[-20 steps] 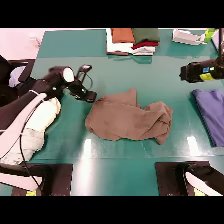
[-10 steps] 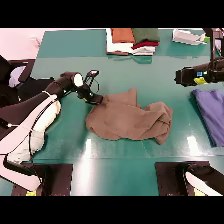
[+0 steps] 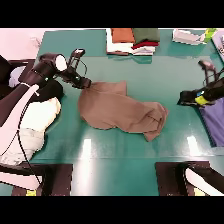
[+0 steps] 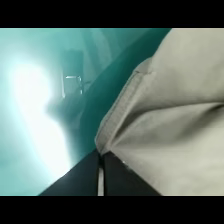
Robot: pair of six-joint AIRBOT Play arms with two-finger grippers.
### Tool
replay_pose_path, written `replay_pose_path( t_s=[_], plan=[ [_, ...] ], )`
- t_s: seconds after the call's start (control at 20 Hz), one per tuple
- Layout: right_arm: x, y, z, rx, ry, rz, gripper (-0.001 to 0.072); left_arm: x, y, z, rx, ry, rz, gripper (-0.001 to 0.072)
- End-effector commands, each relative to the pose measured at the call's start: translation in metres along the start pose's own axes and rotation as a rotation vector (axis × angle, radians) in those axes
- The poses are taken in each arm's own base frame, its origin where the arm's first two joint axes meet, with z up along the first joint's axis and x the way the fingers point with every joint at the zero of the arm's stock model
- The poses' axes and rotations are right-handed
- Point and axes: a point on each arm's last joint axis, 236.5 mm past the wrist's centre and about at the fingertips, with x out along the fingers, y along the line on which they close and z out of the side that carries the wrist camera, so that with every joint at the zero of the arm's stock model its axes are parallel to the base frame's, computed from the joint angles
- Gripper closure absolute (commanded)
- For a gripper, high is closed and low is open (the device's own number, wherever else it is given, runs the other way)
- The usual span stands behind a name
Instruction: Fold the shirts.
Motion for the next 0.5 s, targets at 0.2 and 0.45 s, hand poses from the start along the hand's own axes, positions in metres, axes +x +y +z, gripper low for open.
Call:
replay_pose_path(
  t_s=[0.2, 0.45],
  plan=[
    [0.108, -0.006, -0.009, 0.143, 0.129, 0.074, 0.0284, -0.007, 0.012, -0.006, 0.006, 0.028, 0.016, 0.0683],
    [0.139, 0.009, 0.01, 0.092, 0.164, 0.063, 0.0345, -0.007, 0.012, -0.009, 0.007, 0.041, 0.016, 0.0683]
  ],
)
